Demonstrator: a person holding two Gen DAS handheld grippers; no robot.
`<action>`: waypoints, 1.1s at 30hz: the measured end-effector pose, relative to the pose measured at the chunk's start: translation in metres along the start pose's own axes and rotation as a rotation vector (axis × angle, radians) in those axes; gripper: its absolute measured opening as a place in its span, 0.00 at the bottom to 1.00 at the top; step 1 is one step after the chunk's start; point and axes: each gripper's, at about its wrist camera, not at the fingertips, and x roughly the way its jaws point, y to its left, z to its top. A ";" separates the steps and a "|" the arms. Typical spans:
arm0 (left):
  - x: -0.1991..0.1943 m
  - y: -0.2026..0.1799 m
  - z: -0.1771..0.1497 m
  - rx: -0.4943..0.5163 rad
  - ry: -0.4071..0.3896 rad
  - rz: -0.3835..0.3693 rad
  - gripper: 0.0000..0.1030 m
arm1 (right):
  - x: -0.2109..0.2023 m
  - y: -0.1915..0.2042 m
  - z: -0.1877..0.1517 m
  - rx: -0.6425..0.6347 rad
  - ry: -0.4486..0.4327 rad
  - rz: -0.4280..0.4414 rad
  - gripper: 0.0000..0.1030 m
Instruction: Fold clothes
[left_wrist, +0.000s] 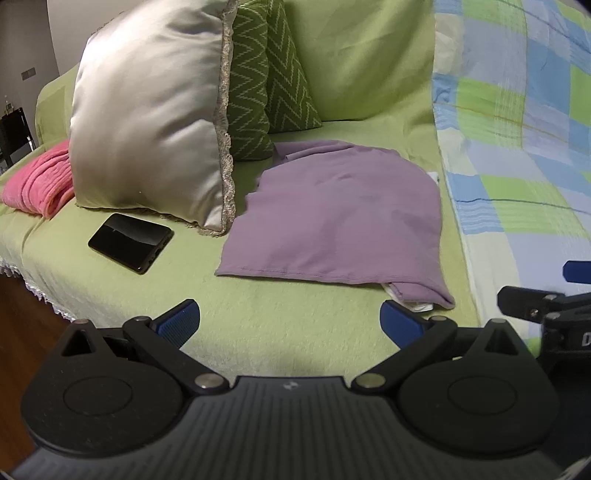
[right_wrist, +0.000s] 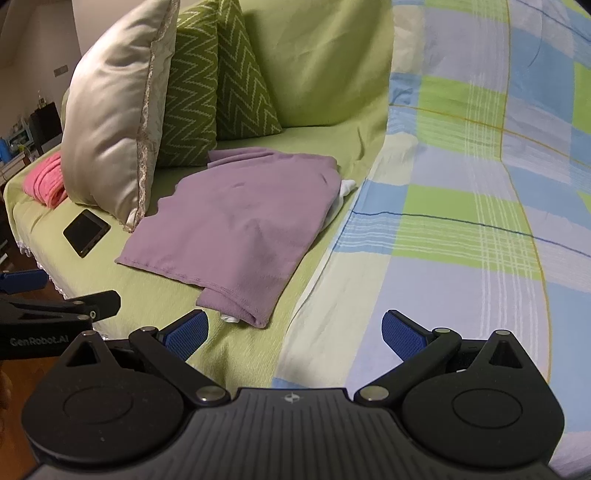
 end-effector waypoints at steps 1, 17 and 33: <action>0.001 0.000 -0.001 -0.001 0.002 -0.001 1.00 | 0.001 0.002 0.000 -0.002 0.001 -0.001 1.00; 0.010 -0.001 -0.006 -0.006 0.017 -0.023 1.00 | 0.008 -0.006 -0.002 0.036 0.008 0.048 1.00; 0.008 -0.005 -0.002 0.026 0.007 -0.038 0.99 | 0.008 -0.008 -0.001 0.044 0.011 0.057 1.00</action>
